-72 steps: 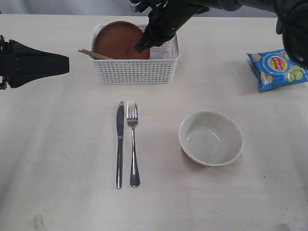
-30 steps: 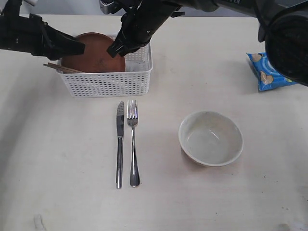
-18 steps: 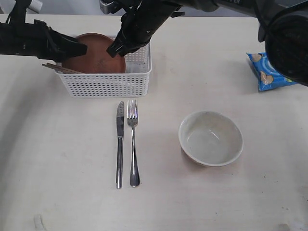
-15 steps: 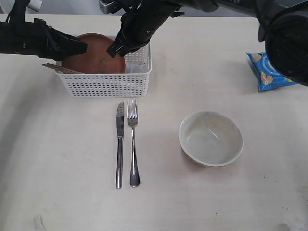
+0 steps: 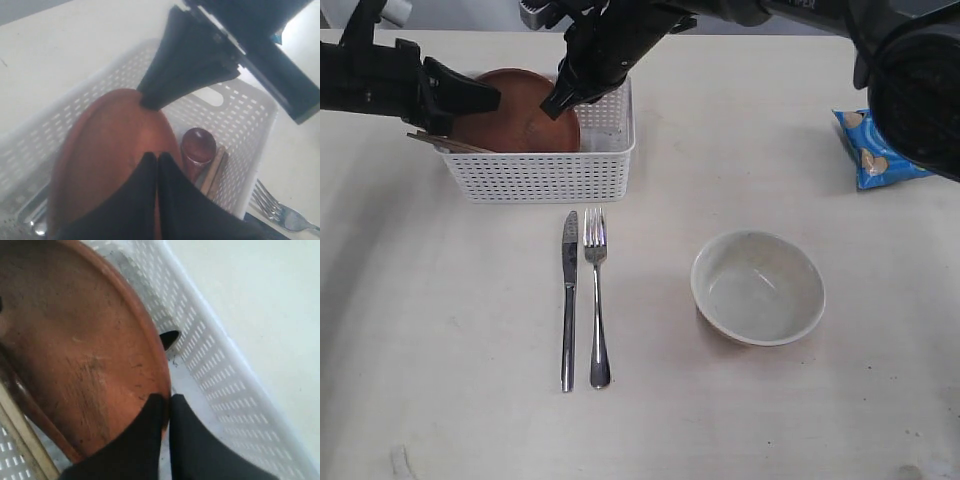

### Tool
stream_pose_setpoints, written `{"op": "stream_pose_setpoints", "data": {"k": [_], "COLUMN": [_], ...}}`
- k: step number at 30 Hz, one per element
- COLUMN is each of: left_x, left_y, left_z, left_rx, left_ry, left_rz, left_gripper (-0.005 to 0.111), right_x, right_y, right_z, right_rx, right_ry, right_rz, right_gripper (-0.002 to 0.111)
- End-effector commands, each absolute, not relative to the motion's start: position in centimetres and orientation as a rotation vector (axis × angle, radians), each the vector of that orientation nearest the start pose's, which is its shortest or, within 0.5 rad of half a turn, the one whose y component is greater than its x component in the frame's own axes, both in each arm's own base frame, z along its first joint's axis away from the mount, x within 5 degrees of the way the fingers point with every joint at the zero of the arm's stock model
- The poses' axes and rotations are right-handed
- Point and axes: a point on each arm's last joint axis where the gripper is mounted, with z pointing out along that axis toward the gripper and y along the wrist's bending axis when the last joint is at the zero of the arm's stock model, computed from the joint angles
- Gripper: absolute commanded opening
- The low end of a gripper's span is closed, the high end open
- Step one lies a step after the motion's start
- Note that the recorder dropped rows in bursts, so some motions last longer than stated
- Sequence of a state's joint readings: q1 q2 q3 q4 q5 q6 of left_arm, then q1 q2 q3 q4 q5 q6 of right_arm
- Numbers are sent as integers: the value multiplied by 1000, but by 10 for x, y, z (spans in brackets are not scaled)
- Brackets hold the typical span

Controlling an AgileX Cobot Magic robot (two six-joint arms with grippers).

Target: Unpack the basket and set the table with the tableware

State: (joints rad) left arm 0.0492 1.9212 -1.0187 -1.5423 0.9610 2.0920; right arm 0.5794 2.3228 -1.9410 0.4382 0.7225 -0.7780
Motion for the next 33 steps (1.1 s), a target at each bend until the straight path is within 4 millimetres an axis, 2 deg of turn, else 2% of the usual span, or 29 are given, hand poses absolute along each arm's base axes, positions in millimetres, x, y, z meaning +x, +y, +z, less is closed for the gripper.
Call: {"op": "stream_pose_setpoints", "data": {"k": [1,2,4,9,10,11,20,27,33], "left_x": [361,363,365,372,373,373,371,370,370], "left_y": [-56,-56,-54,-48,-47,-47,-51,-52,-51], "left_z": [171,171,173,182,182,182,185,186,186], "left_rx": [951,947,908,805,784,781,800,786,784], "left_ry": [1894,1898,1905,1928,1935,1938,1901,1902,1905], "left_rz": [-763,-750,-721,-623,-612,-609,-670,-701,-697], "left_gripper": [1,3,18,84,93,97,98,98,98], "right_x": [422,422,422,422,421,421,418,416,420], "right_y": [306,306,306,306,307,307,303,297,293], "right_z": [184,184,184,184,184,185,211,209,227], "right_rx": [-1302,-1302,-1304,-1330,-1343,-1352,-1382,-1330,-1310], "right_ry": [2114,2114,2115,2096,2088,2078,2013,2127,2084], "right_rz": [405,405,406,395,390,386,345,424,409], "right_gripper": [0,0,0,0,0,0,0,0,0]}}
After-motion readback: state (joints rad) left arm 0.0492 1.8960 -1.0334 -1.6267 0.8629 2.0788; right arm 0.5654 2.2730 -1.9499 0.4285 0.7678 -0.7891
